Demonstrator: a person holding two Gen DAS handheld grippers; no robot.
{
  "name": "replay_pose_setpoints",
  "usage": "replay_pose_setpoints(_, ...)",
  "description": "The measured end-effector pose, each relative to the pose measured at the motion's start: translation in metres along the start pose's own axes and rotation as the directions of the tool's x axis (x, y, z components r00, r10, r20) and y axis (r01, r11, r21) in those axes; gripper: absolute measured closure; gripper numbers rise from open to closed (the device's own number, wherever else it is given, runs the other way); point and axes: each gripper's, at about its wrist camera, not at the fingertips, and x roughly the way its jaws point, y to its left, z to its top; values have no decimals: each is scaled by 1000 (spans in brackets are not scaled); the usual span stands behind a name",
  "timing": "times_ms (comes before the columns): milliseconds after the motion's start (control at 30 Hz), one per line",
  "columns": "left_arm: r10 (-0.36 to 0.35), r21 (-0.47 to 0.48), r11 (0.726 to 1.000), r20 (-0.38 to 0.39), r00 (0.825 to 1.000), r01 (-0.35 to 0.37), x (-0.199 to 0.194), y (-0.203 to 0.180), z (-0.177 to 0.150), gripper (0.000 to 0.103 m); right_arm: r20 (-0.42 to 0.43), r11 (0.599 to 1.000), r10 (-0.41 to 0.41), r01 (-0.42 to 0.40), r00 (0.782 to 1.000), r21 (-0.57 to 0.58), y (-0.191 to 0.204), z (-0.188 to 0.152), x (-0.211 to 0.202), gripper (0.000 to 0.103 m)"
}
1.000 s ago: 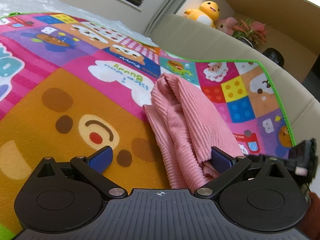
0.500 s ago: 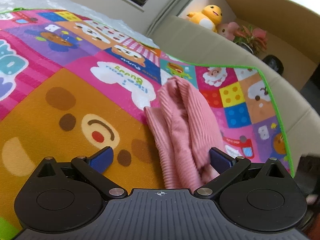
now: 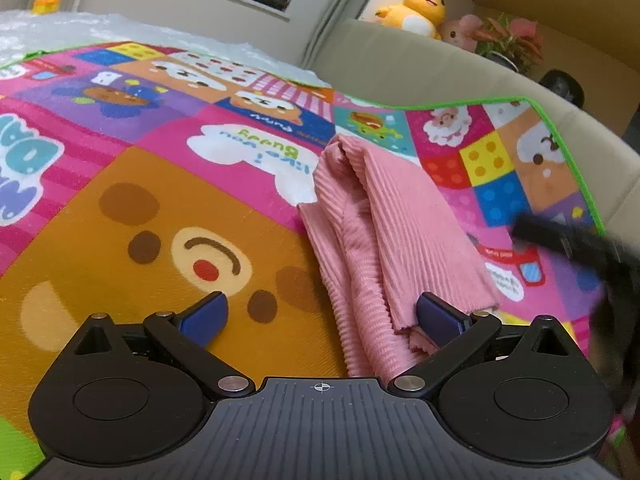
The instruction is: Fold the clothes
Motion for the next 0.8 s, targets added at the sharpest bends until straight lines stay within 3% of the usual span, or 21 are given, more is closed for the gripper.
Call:
replay_pose_setpoints(67,3,14,1000,4,1000,-3,-1,0,-2,0,-39,999,40,-41,998,-16,5,16,28,49)
replay_pose_setpoints(133,-3,11,1000,7,1000,3,-1,1,-3,0,-115,995,97,-94,989,29,8,24,61,53)
replay_pose_setpoints(267,-10,14,1000,17,1000,9,-1,3,-5,1,-313,987,149,-124,938,98,16,20,133,53)
replay_pose_setpoints(333,-15,10,1000,20,1000,14,-1,4,-5,1,-344,989,143,-122,928,82,18,18,146,51)
replay_pose_setpoints(400,-29,-5,1000,24,999,29,-2,7,-4,1,-329,985,163,-135,930,107,12,23,138,51)
replay_pose_setpoints(467,-44,-21,999,27,999,45,-2,11,-3,1,-267,981,180,-151,947,125,2,30,113,49)
replay_pose_setpoints(567,-65,-46,997,35,997,67,-2,16,-3,1,-171,985,143,-124,975,120,-18,30,64,33)
replay_pose_setpoints(600,-74,-56,996,39,997,76,-3,19,-2,1,-146,990,108,-93,983,103,-24,25,47,33)
replay_pose_setpoints(667,-101,-89,990,55,993,105,-6,25,-2,1,-121,999,38,-34,992,36,-28,10,17,32)
replay_pose_setpoints(800,-137,-190,969,105,985,155,-15,39,-1,1,-89,982,-15,-2,996,-190,0,-30,-26,22)
